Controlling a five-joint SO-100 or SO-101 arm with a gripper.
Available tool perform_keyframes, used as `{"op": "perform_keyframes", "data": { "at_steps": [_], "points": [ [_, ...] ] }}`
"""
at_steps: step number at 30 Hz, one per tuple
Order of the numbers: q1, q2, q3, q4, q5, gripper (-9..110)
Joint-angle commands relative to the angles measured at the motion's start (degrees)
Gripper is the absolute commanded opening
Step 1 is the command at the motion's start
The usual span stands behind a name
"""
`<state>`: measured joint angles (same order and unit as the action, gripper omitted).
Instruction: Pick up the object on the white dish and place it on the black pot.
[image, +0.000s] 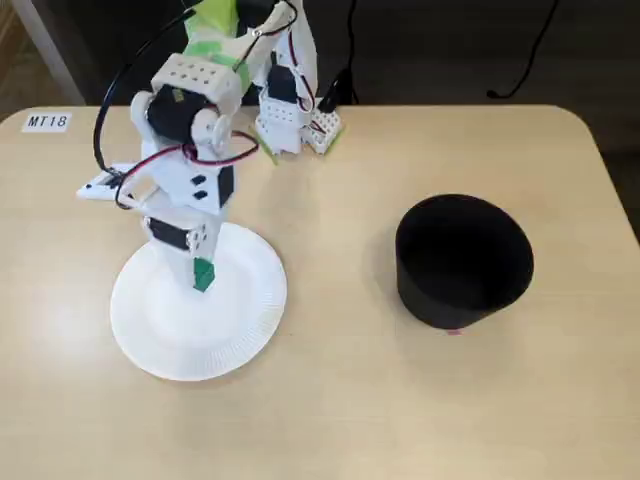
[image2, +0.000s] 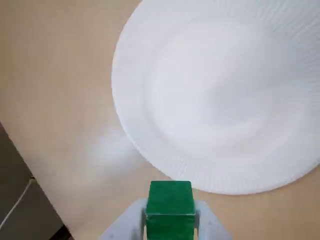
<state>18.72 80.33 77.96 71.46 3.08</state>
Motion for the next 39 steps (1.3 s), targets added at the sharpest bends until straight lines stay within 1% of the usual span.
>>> {"op": "perform_keyframes", "data": {
  "at_steps": [1,10,16,27,39],
  "points": [
    [-3.6,6.42,-2.46,-0.18,0.62,0],
    [-14.59,15.64,-2.2,-0.7,2.29,0],
    [-24.79,18.28,-1.93,-2.2,2.37,0],
    [-40.52,16.08,1.41,-8.61,-0.44,0],
    [-50.36,10.37,5.01,-14.15,-6.77,0]
  ]
}}
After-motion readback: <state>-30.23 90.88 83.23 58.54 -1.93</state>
